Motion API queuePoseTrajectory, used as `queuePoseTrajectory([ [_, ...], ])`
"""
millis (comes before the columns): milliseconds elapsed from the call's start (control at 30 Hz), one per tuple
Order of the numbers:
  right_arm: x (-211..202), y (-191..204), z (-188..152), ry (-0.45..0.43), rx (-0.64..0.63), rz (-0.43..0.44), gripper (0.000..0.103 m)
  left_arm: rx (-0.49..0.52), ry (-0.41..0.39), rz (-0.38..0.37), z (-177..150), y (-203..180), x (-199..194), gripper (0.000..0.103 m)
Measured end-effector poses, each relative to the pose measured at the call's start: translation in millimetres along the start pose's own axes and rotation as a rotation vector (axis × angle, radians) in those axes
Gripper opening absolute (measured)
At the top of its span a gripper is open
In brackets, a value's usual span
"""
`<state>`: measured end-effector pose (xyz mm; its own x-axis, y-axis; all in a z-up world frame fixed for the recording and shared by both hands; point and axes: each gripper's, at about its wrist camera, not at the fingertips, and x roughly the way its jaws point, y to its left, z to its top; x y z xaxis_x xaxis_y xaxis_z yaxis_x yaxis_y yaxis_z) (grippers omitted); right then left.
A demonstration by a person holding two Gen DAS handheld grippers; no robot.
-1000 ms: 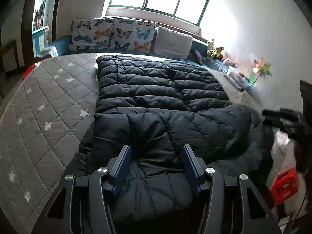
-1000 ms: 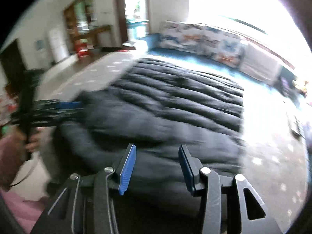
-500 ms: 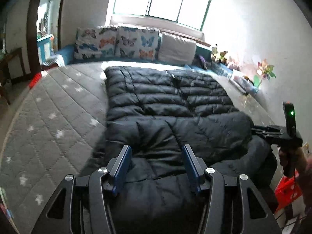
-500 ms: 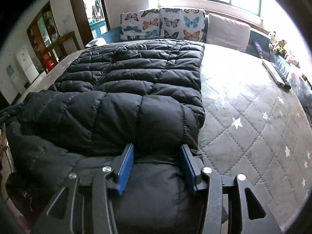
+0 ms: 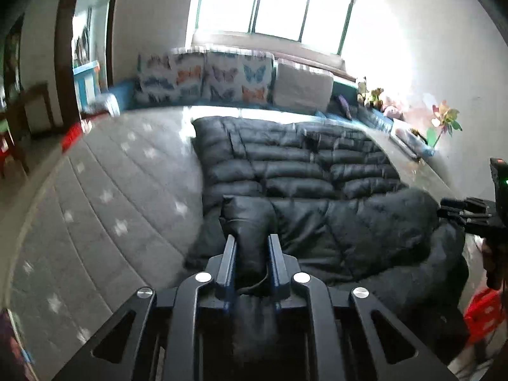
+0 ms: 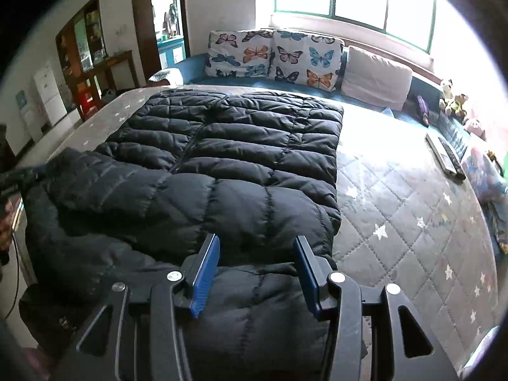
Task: Fold large clothes
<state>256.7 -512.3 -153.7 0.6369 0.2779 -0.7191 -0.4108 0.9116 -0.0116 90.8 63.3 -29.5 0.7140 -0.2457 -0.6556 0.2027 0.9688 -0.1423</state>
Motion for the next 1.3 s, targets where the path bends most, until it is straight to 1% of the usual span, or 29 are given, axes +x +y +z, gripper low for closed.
queuePoseTrajectory([
  [33, -2, 1, 2, -0.008, -0.003, 0.005, 0.053, 0.012, -0.045, 0.006, 5, -2, -8, 0.015],
  [67, -2, 2, 2, -0.015, -0.004, 0.007, 0.053, 0.021, -0.068, 0.021, 7, -5, -13, 0.014],
  [167, 5, 4, 1, -0.026, 0.013, 0.008, 0.053, 0.045, -0.1, 0.077, 11, -6, -13, 0.012],
  [200, 11, 4, -1, -0.016, 0.029, 0.018, 0.053, 0.045, -0.091, 0.089, 8, -4, -7, 0.012],
  [267, 29, 4, -11, 0.018, 0.046, 0.039, 0.055, 0.013, -0.028, 0.093, -1, 4, 12, 0.012],
  [367, 29, 7, -16, -0.008, 0.031, 0.031, 0.055, -0.012, 0.002, 0.069, -16, 12, 23, 0.015],
  [433, 23, 10, -11, 0.014, 0.024, 0.017, 0.055, -0.013, 0.012, 0.058, -17, 15, 20, 0.017],
  [533, 3, 19, -4, -0.001, -0.009, 0.054, 0.055, -0.03, 0.031, 0.043, -14, 19, 9, 0.018],
  [567, -2, 23, -3, -0.005, -0.022, 0.064, 0.055, -0.036, 0.033, 0.052, -11, 19, 2, 0.018],
  [667, -11, 41, -4, 0.001, -0.068, 0.101, 0.055, -0.035, -0.005, 0.065, 0, 13, -21, 0.018],
  [733, -11, 53, -6, 0.025, -0.103, 0.111, 0.055, -0.032, -0.041, 0.036, 7, 6, -39, 0.018],
  [800, -9, 63, -6, 0.039, -0.132, 0.107, 0.055, 0.001, -0.046, -0.025, 14, -10, -49, 0.019],
  [867, -8, 69, -6, 0.043, -0.154, 0.107, 0.055, 0.048, -0.021, -0.09, 21, -30, -45, 0.019],
  [933, -9, 73, -4, 0.041, -0.163, 0.114, 0.055, 0.081, 0.025, -0.149, 27, -46, -29, 0.019],
  [967, -10, 73, -3, 0.04, -0.161, 0.119, 0.055, 0.11, 0.049, -0.163, 27, -53, -20, 0.019],
  [1033, -13, 70, -1, 0.035, -0.155, 0.113, 0.055, 0.17, 0.094, -0.139, 24, -63, 2, 0.019],
  [1133, -8, 60, -6, 0.05, -0.129, 0.111, 0.055, 0.193, 0.172, -0.134, 11, -64, 30, 0.019],
  [1233, 7, 51, -16, 0.09, -0.085, 0.142, 0.056, 0.191, 0.18, -0.167, -3, -59, 37, 0.018],
  [1300, 15, 50, -21, 0.099, -0.077, 0.156, 0.058, 0.181, 0.183, -0.183, -8, -55, 41, 0.018],
])
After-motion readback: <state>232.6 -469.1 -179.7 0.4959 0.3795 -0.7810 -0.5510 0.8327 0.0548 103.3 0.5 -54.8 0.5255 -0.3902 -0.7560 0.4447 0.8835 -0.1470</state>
